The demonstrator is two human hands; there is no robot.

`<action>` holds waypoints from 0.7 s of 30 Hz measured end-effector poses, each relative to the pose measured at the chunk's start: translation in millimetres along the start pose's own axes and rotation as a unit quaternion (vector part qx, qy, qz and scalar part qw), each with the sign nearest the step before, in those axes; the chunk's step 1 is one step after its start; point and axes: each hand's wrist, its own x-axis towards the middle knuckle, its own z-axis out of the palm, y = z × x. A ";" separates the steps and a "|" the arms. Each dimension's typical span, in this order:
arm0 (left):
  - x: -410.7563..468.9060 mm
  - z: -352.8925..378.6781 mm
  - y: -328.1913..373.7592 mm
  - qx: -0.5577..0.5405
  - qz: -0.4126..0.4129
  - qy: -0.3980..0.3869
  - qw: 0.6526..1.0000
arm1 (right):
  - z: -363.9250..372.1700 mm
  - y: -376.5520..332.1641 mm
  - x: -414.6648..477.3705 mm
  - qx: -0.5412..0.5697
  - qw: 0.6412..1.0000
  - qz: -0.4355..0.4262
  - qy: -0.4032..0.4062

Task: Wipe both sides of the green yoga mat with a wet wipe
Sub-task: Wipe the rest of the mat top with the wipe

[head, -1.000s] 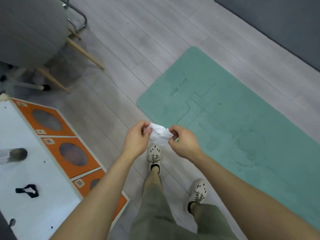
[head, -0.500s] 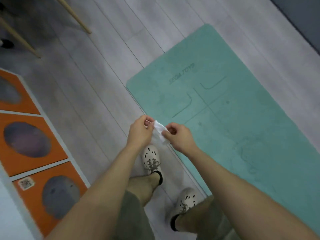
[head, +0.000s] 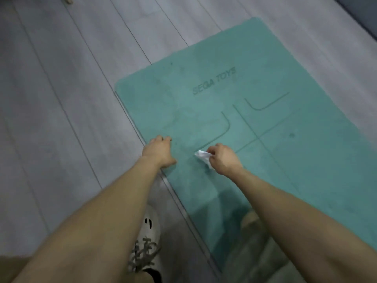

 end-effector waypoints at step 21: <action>129.9 -6.5 40.8 -0.043 -0.059 -0.049 0.996 | -46.3 25.8 222.0 0.059 0.947 -0.170 0.266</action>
